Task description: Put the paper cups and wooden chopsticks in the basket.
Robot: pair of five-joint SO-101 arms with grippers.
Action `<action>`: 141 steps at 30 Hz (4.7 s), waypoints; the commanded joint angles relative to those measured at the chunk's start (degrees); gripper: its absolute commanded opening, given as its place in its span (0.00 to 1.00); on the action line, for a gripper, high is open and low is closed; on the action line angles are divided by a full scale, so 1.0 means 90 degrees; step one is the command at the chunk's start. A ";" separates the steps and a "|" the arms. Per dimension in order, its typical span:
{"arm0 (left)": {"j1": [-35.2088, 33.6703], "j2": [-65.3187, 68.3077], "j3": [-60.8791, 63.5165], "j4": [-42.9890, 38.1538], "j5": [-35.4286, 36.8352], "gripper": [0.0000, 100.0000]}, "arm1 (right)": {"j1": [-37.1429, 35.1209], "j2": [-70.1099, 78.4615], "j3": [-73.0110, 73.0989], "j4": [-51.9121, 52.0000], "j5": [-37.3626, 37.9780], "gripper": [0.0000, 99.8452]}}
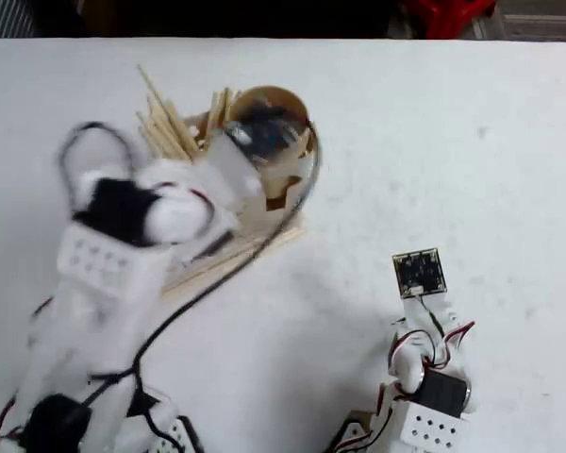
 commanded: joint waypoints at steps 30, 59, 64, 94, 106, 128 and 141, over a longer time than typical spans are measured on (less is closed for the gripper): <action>-0.0239 0.2955 0.3995 -0.5011 -0.0127 0.16 | -0.0034 -0.0044 0.0039 -0.0083 -0.0039 0.02; -0.0181 0.2896 0.4288 -0.4142 0.0244 0.10 | -0.0034 -0.0044 0.0039 -0.0083 -0.0039 0.02; 0.0200 0.2359 0.4972 -0.4337 -0.0068 0.09 | -0.0034 -0.0044 0.0039 -0.0083 -0.0039 0.02; -0.3658 -0.7507 0.9250 -0.5900 0.1270 0.09 | -0.0864 -0.0034 -0.1641 -0.0718 0.0254 0.02; -0.3658 -0.7516 0.9260 -0.5919 0.1260 0.09 | -0.2984 0.6081 -0.8332 0.0737 -0.1211 0.19; -0.3648 -0.7507 0.9270 -0.5900 0.1260 0.09 | -0.4430 1.4481 -1.8901 0.3013 -0.3009 0.27; -0.3648 -0.7516 0.9270 -0.5900 0.1260 0.09 | -0.3844 1.5409 -1.8882 0.3053 -0.3009 0.24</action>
